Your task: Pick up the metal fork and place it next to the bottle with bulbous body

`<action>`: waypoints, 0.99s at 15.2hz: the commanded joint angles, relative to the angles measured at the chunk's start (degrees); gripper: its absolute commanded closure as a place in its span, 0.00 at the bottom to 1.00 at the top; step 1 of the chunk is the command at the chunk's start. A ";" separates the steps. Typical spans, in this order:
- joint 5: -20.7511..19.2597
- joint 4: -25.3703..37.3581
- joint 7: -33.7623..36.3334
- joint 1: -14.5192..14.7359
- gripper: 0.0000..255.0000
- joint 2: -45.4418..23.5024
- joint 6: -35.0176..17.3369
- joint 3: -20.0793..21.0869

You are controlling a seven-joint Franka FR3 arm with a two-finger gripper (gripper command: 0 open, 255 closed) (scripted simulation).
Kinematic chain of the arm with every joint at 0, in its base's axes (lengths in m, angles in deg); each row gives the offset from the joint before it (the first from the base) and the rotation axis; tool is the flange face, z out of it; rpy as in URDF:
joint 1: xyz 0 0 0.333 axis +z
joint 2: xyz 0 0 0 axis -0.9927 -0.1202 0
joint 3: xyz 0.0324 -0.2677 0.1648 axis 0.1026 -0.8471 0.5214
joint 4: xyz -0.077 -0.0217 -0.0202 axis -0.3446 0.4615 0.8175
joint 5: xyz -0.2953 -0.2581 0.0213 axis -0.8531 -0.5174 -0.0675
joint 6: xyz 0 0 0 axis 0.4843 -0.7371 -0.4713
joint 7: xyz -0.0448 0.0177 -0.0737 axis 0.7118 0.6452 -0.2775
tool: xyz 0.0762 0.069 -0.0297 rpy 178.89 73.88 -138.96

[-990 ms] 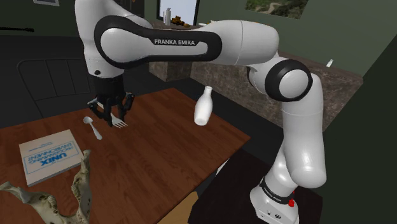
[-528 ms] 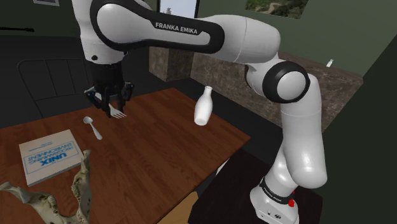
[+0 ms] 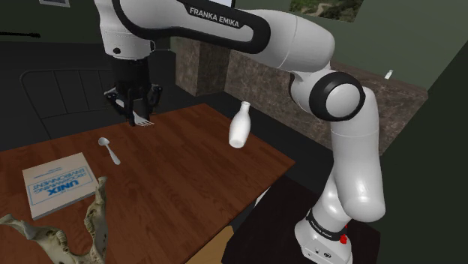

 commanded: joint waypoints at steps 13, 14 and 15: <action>5.51 -21.04 -17.72 -16.22 1.00 15.36 -6.50 -4.37; 5.70 -21.76 -19.07 -17.11 1.00 15.93 -6.68 -4.87; 5.86 -22.38 -20.40 -18.02 1.00 16.44 -6.84 -5.34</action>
